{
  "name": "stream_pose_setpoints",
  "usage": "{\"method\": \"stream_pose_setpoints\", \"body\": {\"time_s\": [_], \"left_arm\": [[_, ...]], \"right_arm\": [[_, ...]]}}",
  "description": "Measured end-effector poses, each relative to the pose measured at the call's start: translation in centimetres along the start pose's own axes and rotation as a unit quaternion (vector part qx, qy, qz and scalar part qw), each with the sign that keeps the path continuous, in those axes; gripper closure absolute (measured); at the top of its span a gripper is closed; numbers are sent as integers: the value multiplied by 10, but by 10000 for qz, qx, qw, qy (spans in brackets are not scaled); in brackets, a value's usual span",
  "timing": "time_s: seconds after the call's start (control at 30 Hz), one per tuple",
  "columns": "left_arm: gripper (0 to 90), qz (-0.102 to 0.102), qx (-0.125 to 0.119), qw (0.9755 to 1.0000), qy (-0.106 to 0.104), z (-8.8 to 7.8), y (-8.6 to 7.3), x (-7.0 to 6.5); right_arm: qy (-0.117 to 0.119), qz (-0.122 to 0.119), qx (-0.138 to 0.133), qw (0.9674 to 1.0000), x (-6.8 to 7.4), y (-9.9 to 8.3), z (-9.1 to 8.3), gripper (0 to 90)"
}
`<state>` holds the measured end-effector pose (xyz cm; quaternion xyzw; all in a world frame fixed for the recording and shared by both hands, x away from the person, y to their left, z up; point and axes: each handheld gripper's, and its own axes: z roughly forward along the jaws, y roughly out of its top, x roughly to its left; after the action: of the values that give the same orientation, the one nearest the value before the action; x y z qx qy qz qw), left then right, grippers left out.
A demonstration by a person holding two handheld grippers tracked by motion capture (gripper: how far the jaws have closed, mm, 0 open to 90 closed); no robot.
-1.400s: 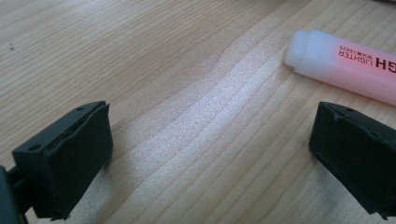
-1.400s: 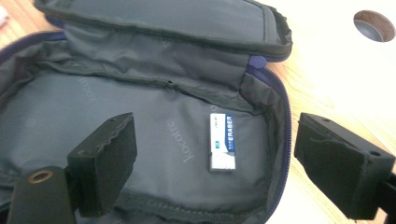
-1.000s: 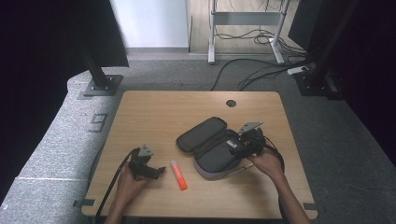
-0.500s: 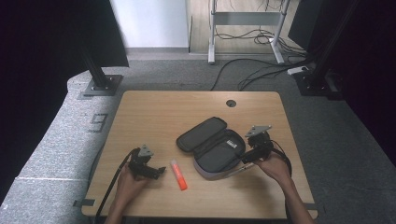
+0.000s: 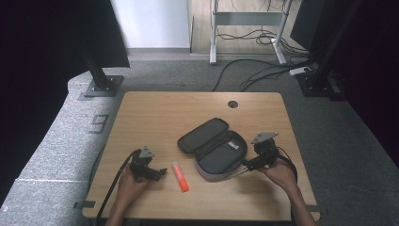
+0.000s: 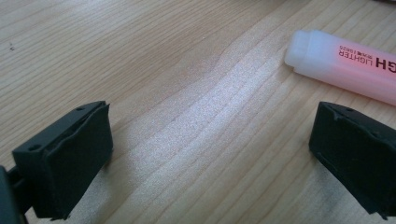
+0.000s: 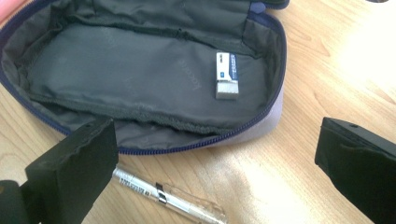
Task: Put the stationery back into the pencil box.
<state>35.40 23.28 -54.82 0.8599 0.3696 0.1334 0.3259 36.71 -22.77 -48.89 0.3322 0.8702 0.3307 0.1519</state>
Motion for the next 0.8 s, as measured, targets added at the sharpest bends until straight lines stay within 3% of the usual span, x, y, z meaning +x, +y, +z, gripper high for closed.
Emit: {"method": "stream_pose_setpoints", "body": {"time_s": [0.23,0.5,0.8], "left_arm": [[0,-1,0,10000,-1,0,0,0],[0,1,-1,10000,-3,0,0,0],[0,0,0,10000,1,0,0,0]], "right_arm": [[-5,-9,-6,10000,1,-10,2,30],[178,105,-4,9998,0,-22,6,129],[392,89,91,9992,1,-32,15,138]]}}
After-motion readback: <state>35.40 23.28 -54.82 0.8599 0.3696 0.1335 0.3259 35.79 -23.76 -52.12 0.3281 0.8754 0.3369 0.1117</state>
